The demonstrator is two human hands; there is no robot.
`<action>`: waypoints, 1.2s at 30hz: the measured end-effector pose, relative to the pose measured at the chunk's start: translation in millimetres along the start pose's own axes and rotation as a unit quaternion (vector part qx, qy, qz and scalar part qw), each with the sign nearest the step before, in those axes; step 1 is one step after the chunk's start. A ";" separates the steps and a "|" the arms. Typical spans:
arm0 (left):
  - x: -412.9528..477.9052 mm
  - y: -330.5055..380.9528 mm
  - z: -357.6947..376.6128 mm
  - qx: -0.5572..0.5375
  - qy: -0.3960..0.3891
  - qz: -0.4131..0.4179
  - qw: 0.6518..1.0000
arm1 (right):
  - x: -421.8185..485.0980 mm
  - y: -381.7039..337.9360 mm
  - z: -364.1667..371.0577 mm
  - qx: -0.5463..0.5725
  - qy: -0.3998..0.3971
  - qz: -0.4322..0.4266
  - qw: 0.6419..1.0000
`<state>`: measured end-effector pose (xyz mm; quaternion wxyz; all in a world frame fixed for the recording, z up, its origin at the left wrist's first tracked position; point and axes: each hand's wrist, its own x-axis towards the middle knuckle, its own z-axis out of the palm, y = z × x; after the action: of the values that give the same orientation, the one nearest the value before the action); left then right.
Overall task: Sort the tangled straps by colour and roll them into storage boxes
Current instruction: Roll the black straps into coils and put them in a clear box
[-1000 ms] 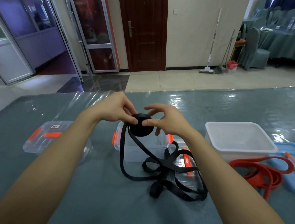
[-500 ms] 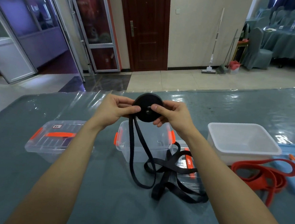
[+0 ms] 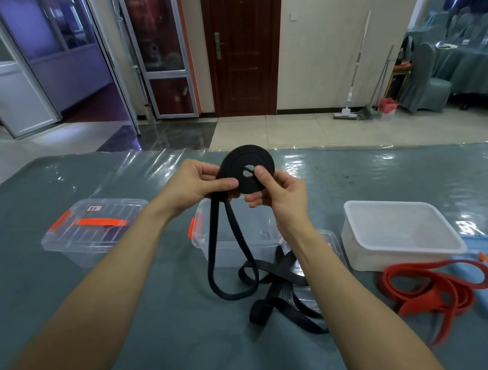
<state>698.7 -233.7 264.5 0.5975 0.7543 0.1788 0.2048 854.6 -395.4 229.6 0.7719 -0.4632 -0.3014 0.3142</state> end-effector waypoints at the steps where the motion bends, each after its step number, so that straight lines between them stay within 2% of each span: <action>1: 0.4 -0.6 0.5 -0.005 0.007 0.003 1.000 | -1.3 1.6 3.2 0.004 0.008 -0.003 1.000; 4: 0.0 -2.7 -0.4 -0.005 0.011 0.000 1.000 | -4.7 5.2 7.2 0.008 0.012 -0.002 1.000; 12: -4.1 12.1 -17.0 0.078 -0.031 -0.035 0.996 | -2.0 4.3 -10.0 -0.043 -0.082 0.045 0.995; 15: -5.0 23.5 -28.1 0.142 -0.063 -0.052 0.987 | 2.0 -1.6 -22.2 -0.236 -0.136 0.040 0.961; 17: -1.4 31.4 -31.2 0.248 -0.099 -0.073 0.961 | 6.6 -8.1 -24.9 -0.360 -0.145 0.012 0.921; 18: 1.6 34.0 -29.9 0.318 -0.121 -0.080 0.937 | 8.6 -10.5 -22.3 -0.394 -0.160 0.002 0.905; 20: 7.2 36.0 -23.5 0.428 -0.159 -0.083 0.886 | 13.3 -10.3 -14.1 -0.424 -0.207 0.005 0.882; 21: 9.1 35.8 -20.7 0.446 -0.169 -0.084 0.875 | 14.7 -8.5 -10.5 -0.431 -0.223 0.011 0.874; 23: 10.1 32.4 -20.2 0.428 -0.165 -0.088 0.884 | 14.2 -5.1 -8.4 -0.423 -0.223 0.015 0.878; 25: 6.9 24.6 -24.3 0.341 -0.130 -0.088 0.927 | 10.7 -2.9 -12.0 -0.377 -0.195 0.025 0.905; 28: -3.5 7.4 -24.1 0.165 -0.024 -0.042 0.985 | 8.4 -1.2 -18.2 -0.274 -0.136 0.029 0.952; 32: -12.2 -12.6 -7.9 0.058 0.063 0.018 0.996 | 10.5 0.3 -19.7 -0.178 -0.080 0.021 0.981; 36: -11.1 -14.1 3.4 0.058 0.097 0.037 0.993 | 9.8 4.4 -21.1 -0.144 -0.059 0.013 0.988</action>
<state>690.7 -239.1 249.1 0.5250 0.7701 0.2195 0.2883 875.8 -397.4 219.2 0.6743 -0.5538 -0.3823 0.3041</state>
